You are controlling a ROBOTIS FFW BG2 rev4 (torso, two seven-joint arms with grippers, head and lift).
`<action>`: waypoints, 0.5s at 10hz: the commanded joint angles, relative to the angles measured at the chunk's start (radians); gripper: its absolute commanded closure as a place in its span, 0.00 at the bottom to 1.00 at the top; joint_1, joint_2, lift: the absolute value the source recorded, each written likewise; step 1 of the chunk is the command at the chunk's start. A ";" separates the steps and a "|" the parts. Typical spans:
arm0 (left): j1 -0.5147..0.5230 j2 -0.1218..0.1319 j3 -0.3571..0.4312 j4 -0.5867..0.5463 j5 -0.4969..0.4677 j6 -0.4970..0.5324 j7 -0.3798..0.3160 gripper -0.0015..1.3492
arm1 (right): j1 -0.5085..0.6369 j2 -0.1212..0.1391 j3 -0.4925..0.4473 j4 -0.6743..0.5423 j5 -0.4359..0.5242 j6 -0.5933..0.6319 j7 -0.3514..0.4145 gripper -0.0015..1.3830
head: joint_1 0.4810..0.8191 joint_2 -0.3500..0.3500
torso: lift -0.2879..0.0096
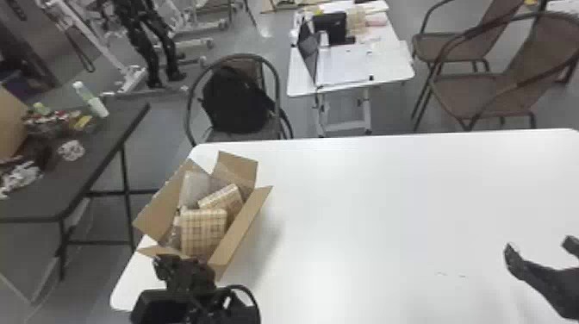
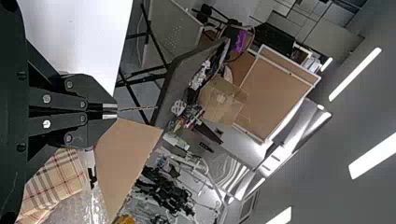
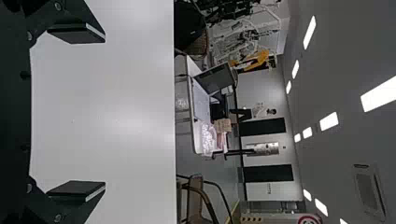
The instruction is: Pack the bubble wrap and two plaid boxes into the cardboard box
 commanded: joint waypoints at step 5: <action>0.013 0.021 -0.001 -0.020 -0.206 -0.034 0.028 0.01 | 0.007 0.000 0.002 -0.025 0.020 0.013 0.004 0.13 | 0.63 0.93 | 0.84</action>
